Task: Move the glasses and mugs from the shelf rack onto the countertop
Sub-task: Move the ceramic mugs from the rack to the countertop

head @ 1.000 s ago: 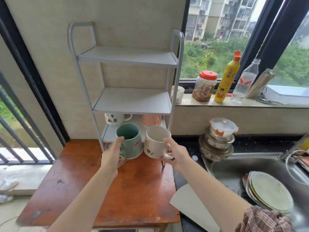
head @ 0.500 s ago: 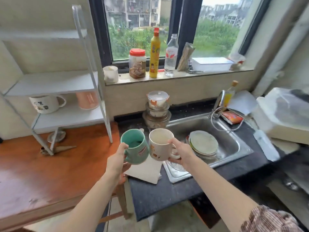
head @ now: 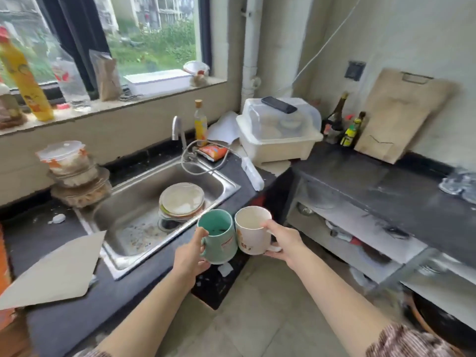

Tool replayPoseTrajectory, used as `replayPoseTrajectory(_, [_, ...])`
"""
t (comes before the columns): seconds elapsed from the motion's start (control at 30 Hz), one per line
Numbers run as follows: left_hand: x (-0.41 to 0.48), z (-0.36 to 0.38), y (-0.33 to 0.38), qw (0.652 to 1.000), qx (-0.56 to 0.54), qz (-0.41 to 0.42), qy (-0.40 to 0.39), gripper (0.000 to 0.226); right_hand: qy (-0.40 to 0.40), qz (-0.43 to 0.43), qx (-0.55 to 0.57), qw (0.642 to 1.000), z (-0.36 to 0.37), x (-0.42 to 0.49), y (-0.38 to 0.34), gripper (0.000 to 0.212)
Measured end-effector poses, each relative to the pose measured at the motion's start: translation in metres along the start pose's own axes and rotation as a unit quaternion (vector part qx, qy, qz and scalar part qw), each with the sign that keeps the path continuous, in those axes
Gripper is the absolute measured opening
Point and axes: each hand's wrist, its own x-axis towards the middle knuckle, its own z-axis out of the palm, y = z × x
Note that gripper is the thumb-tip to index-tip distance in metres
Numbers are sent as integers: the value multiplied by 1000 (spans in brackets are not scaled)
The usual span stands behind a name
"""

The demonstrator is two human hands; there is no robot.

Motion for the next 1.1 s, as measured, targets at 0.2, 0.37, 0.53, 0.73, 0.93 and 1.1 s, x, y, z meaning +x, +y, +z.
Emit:
replayPoseTrajectory(0.2, [4,146,-15,991,93,-11,-92,35,112,5,91,990,-139,21,3,28])
replayPoseTrajectory(0.37, [9,277,-34,979,132,-23,-153,34,191,10,143,971,-242,46,-2,24])
replayPoseTrajectory(0.53, [22,410,-51,960,167,-51,-219,42,268,23,180,946,-345,86,-16,41])
replayPoseTrajectory(0.73, [30,555,-62,934,214,-78,-275,44,315,45,229,920,-461,127,-39,38])
replayPoseTrajectory(0.93, [22,667,-75,919,266,-60,-284,38,343,64,283,894,-547,154,-61,38])
replayPoseTrajectory(1.1, [20,752,-99,924,263,-70,-268,33,347,84,295,886,-618,193,-77,42])
